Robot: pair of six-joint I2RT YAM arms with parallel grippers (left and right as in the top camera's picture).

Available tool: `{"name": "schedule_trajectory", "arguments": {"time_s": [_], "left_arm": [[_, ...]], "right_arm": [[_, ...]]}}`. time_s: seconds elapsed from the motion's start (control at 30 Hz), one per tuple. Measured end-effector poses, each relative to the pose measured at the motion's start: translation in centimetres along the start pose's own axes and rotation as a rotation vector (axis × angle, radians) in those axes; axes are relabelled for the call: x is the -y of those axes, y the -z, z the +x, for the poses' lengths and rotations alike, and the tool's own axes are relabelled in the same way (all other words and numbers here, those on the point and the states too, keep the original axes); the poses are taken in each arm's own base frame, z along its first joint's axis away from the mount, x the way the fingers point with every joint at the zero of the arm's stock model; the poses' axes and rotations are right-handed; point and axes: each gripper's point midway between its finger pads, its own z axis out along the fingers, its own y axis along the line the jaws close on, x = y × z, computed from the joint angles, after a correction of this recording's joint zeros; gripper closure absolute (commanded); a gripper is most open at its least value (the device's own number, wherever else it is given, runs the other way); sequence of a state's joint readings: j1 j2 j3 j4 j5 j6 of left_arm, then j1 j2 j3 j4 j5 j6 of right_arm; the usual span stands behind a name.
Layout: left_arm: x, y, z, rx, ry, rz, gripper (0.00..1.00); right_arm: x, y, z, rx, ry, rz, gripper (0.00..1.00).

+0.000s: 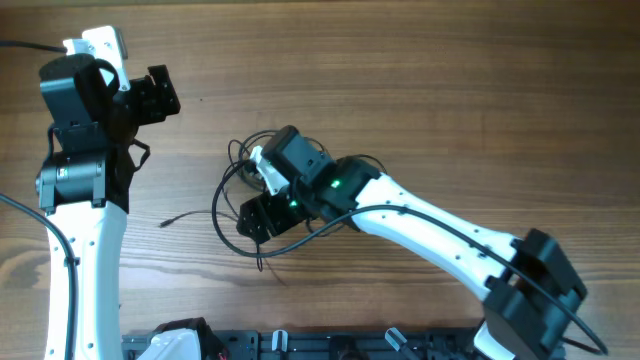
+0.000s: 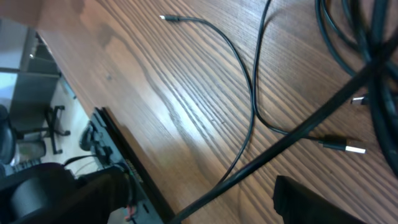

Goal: Untangle cables

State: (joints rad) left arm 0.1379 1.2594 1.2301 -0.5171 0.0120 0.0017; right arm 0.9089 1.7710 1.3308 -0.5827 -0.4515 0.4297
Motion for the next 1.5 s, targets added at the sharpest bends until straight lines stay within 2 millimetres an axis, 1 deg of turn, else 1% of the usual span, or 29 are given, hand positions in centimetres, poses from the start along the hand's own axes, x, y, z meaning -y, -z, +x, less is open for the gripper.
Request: {"name": "schedule_trajectory", "arguments": {"time_s": [0.03, 0.1, 0.23, 0.27, 0.33, 0.37, 0.4, 0.43, 0.5, 0.53, 0.57, 0.63, 0.73, 0.77, 0.8, 0.87, 0.93, 0.97, 1.07, 1.13, 1.17, 1.23, 1.27, 1.3, 1.33, 1.4, 1.43, 1.47, 1.5], "left_arm": [[0.0, 0.0, 0.0, 0.0, 0.001, 0.0, 0.08], [0.0, 0.0, 0.0, -0.002, 0.001, 0.0, 0.07], [0.0, 0.0, 0.1, -0.002, 0.001, 0.0, 0.07], [0.0, 0.0, 0.1, -0.003, 0.001, 0.0, 0.06], [0.0, 0.0, 0.0, -0.001, 0.001, 0.0, 0.06], [0.0, 0.0, 0.1, -0.002, 0.001, 0.0, 0.05], [0.0, 0.0, 0.1, -0.004, 0.001, 0.0, 0.05], [0.0, 0.0, 0.0, -0.001, 0.001, 0.0, 0.05], [0.0, 0.0, 0.1, -0.002, 0.001, 0.0, 0.05], [0.0, 0.0, 0.1, -0.005, 0.002, 0.0, 0.05], [0.0, 0.0, 0.1, -0.006, 0.002, 0.0, 0.06], [0.0, -0.1, 0.2, -0.008, 0.003, -0.001, 0.09], [0.6, -0.6, 1.0, -0.044, 0.007, 0.036, 0.09], [1.5, -1.1, 1.8, -0.076, 0.011, 0.088, 0.11], [3.3, -1.3, 3.0, -0.132, 0.021, 0.198, 0.15], [5.9, -0.9, 4.2, -0.185, 0.015, 0.356, 0.16], [9.9, 0.5, 6.2, -0.261, -0.021, 0.595, 0.12], [12.4, 1.6, 7.1, -0.294, -0.049, 0.731, 0.09], [17.9, 4.4, 9.9, -0.36, -0.172, 0.997, 0.04], [21.2, 5.5, 11.8, -0.368, -0.296, 1.122, 0.03], [22.2, 5.6, 12.5, -0.373, -0.331, 1.152, 0.04], [24.0, 4.8, 13.8, -0.364, -0.42, 1.167, 0.04], [24.5, 4.3, 14.6, -0.379, -0.449, 1.157, 0.03], [24.7, 3.7, 15.2, -0.391, -0.466, 1.143, 0.03], [24.8, 2.9, 16.1, -0.413, -0.484, 1.123, 0.04], [24.7, 1.7, 17.5, -0.46, -0.491, 1.095, 0.04], [24.6, 1.1, 18.0, -0.479, -0.491, 1.083, 0.04], [24.5, 0.7, 18.4, -0.493, -0.491, 1.075, 0.04], [24.5, 0.5, 18.7, -0.502, -0.49, 1.071, 0.03]], "right_arm": [[0.5, -0.7, 0.2, -0.016, -0.013, 0.008, 0.46], [1.3, -1.8, 0.6, -0.038, -0.031, 0.023, 0.96], [1.8, -2.3, 0.8, -0.051, -0.031, 0.032, 0.95], [2.0, -2.1, 1.4, -0.078, -0.029, 0.044, 0.95], [2.3, -0.9, 2.3, -0.146, -0.038, 0.077, 0.95], [2.0, 0.7, 1.9, -0.17, -0.027, 0.088, 0.96], [0.9, 3.4, 0.3, -0.155, 0.013, 0.092, 0.96], [-0.1, 5.5, -0.9, -0.139, 0.037, 0.088, 0.96], [-3.1, 12.0, -4.3, -0.036, 0.139, 0.082, 0.96], [-4.9, 16.1, -6.2, 0.054, 0.205, 0.081, 0.96], [-6.1, 19.0, -7.5, 0.13, 0.252, 0.078, 0.96], [-7.7, 24.9, -9.4, 0.29, 0.316, 0.086, 0.96], [-8.7, 32.6, -11.3, 0.518, 0.383, 0.122, 0.96], [-8.7, 34.0, -11.5, 0.556, 0.393, 0.133, 0.96], [-8.9, 35.3, -11.6, 0.594, 0.406, 0.146, 0.96], [-8.9, 35.5, -11.4, 0.597, 0.41, 0.148, 0.96], [-8.8, 35.3, -11.3, 0.588, 0.406, 0.149, 0.96], [-8.7, 35.3, -11.3, 0.587, 0.405, 0.149, 0.96], [-8.7, 35.2, -11.2, 0.582, 0.403, 0.149, 0.96], [-8.6, 35.1, -11.1, 0.573, 0.398, 0.15, 0.96], [-8.6, 35.1, -11.0, 0.57, 0.397, 0.15, 0.96], [-8.3, 34.9, -10.7, 0.555, 0.399, 0.16, 0.96], [-8.1, 35.0, -10.7, 0.555, 0.401, 0.174, 0.96], [-7.4, 35.2, -10.9, 0.563, 0.394, 0.218, 0.96], [-6.1, 35.8, -11.3, 0.583, 0.372, 0.305, 0.96], [-3.3, 37.8, -11.7, 0.629, 0.319, 0.498, 0.96], [-1.1, 40.1, -11.7, 0.673, 0.265, 0.672, 0.96], [0.1, 41.8, -11.4, 0.702, 0.23, 0.779, 0.96], [1.4, 44.3, -11.0, 0.748, 0.18, 0.915, 0.96]]}}
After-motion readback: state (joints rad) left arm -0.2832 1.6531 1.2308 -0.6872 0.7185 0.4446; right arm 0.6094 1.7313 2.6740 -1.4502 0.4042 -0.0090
